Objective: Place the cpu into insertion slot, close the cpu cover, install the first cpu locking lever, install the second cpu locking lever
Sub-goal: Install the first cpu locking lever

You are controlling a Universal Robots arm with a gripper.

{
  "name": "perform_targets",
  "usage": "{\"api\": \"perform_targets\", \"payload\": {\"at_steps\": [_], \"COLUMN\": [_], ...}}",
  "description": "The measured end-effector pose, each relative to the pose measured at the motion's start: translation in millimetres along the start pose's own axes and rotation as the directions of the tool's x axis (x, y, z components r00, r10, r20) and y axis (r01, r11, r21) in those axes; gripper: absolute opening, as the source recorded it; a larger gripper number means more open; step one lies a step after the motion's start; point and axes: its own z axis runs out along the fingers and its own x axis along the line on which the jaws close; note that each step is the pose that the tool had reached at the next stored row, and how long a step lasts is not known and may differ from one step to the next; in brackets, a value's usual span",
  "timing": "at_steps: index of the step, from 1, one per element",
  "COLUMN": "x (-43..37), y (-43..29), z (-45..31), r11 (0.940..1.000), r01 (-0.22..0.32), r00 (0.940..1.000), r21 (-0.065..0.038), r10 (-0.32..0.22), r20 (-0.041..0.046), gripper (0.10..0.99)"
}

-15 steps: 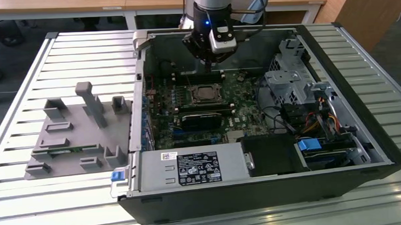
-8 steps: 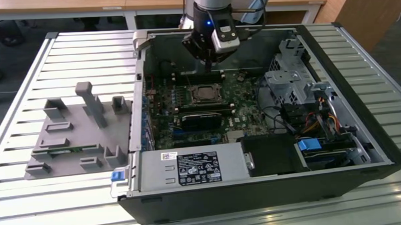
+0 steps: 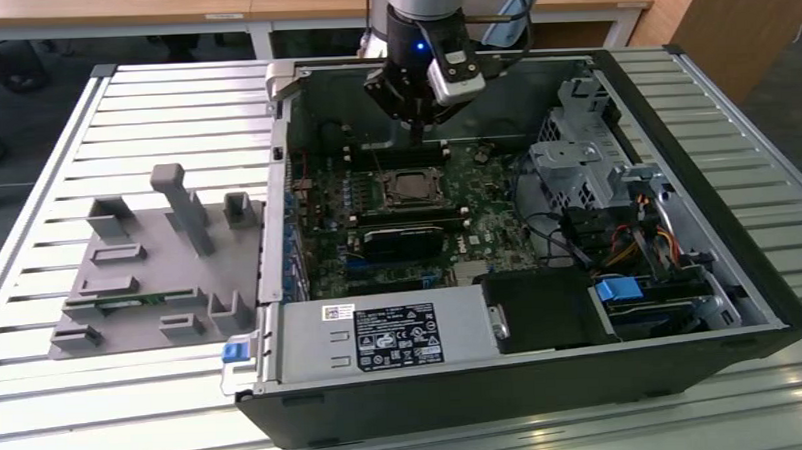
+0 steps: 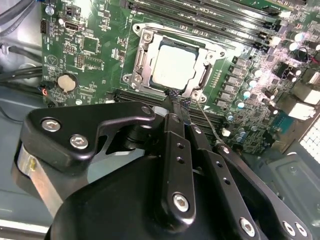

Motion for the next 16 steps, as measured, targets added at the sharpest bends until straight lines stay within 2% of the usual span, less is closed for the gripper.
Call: {"api": "perform_targets", "payload": {"at_steps": [6,10,13,16], "x": [0.2,0.4,0.3,0.3], "y": [-0.1,-0.1,-0.1,-0.1], "z": [0.2,0.4,0.7,1.0], "r11": [0.9997,0.9975,0.9923,0.9842], "r01": [0.024,0.071,0.124,0.177], "r00": [0.9997,0.9975,0.9923,0.9842], "r21": [0.000,-0.001,-0.002,-0.003], "r10": [-0.024,-0.071,-0.124,-0.177], "r20": [-0.0005,-0.0015,-0.0025,-0.0036], "gripper": [0.106,0.106,0.106,0.106]}}
